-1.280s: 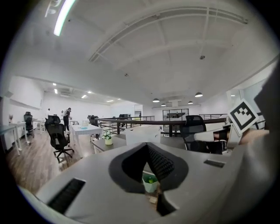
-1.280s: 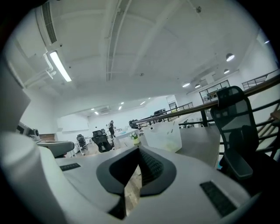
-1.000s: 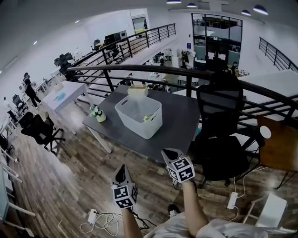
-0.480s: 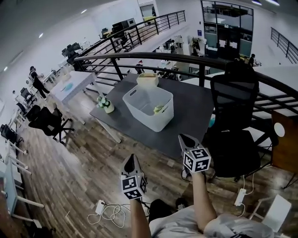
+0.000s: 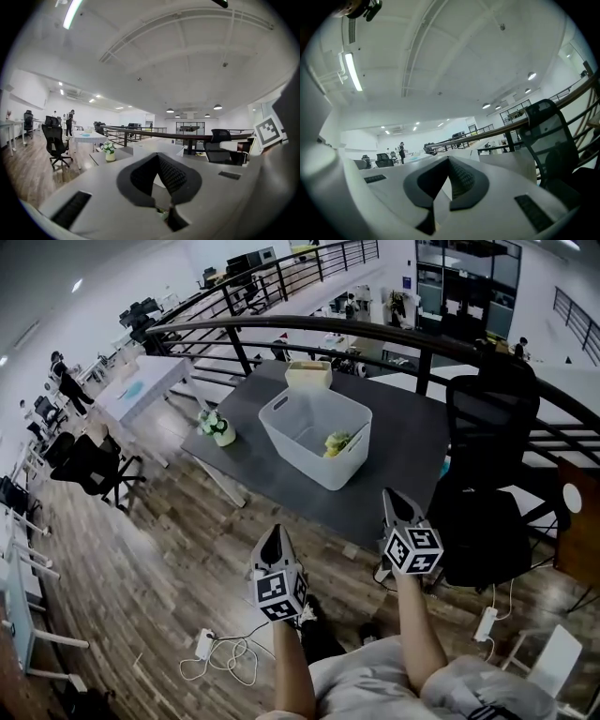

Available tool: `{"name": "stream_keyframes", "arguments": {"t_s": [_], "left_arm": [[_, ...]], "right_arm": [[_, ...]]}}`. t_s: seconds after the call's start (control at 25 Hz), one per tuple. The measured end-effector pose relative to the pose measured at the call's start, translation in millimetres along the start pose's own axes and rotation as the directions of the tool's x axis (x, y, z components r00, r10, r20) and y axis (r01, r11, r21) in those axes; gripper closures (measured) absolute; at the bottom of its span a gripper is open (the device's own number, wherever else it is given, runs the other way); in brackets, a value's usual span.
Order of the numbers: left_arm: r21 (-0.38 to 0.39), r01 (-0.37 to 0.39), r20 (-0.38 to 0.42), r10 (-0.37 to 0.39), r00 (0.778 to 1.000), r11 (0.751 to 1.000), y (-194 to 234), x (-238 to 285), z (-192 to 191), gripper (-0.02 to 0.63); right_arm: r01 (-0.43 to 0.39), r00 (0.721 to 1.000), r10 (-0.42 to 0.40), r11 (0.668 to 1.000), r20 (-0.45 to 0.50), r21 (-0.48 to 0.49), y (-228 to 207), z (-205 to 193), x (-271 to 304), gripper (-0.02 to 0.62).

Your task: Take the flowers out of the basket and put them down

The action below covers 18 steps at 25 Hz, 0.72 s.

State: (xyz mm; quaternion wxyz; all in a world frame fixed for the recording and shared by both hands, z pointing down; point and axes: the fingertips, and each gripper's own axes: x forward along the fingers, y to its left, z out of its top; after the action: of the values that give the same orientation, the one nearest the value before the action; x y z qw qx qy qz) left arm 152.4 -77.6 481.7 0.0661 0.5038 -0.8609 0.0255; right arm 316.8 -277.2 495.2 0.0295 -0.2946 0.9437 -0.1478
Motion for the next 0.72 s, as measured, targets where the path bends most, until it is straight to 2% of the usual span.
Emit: {"name": "stream_keyframes", "arguments": {"t_s": [0.16,0.32,0.52,0.64,0.72], "left_arm": [[-0.037,0.044,-0.025,-0.045,0.999,0.998,0.7,26.7,-15.9,0.591],[0.013,0.106,-0.036,-0.106,0.994,0.994,5.8,62.5,-9.6,0.591],[0.031,0.184,0.006,-0.184,0.983,0.982,29.5,106.9,14.1,0.591],[0.040,0.222,0.012,-0.222,0.975,0.974,48.9,129.5,22.1,0.591],[0.075,0.232,0.007,-0.233,0.972,0.970,68.1,143.6,24.4,0.591]], "right_arm": [[0.068,0.998,-0.068,0.998,-0.016,0.009,-15.2,-17.2,7.9,0.581],[0.125,0.991,-0.124,0.992,-0.040,0.013,-24.6,-21.2,28.6,0.581],[0.146,0.983,-0.159,0.980,-0.092,-0.134,-19.2,-10.1,67.3,0.581],[0.178,0.978,-0.194,0.968,-0.075,-0.175,-15.8,-2.9,83.9,0.581],[0.203,0.974,-0.218,0.962,-0.063,-0.184,-7.4,-5.2,95.9,0.581]]}}
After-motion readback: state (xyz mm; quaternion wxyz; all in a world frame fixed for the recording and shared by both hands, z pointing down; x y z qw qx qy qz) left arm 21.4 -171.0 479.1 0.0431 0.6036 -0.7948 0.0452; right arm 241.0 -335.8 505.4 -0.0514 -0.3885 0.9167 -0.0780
